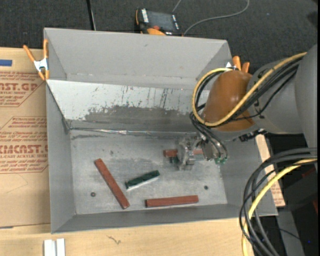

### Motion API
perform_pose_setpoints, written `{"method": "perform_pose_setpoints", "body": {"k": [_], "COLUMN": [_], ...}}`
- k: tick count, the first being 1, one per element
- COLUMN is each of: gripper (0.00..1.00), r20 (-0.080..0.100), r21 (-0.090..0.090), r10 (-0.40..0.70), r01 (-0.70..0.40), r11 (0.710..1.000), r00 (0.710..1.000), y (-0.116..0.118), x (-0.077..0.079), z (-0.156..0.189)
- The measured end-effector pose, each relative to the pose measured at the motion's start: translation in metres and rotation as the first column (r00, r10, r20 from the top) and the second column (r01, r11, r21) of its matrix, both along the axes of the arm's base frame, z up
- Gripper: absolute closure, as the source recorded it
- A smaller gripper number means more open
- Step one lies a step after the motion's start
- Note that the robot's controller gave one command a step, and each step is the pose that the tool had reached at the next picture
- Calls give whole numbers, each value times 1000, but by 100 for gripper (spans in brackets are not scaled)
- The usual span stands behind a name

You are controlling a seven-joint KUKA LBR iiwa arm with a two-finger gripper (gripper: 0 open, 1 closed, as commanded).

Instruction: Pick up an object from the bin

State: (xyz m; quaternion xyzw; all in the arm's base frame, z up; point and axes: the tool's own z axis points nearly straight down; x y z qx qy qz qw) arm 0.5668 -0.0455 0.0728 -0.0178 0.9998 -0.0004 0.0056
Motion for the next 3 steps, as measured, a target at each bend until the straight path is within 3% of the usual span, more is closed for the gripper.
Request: {"method": "perform_pose_setpoints", "body": {"k": [1,2,3], "gripper": [0,100,100], "r20": [-9,-5,-5], "r21": [0,1,-2], "r10": [1,1,609], "r01": [-1,-1,-609], "r11": [1000,1000,793], "r00": [1000,1000,793], "y": [0,1,19], "x": [-2,-1,-21], "z": [-2,-1,-1]}}
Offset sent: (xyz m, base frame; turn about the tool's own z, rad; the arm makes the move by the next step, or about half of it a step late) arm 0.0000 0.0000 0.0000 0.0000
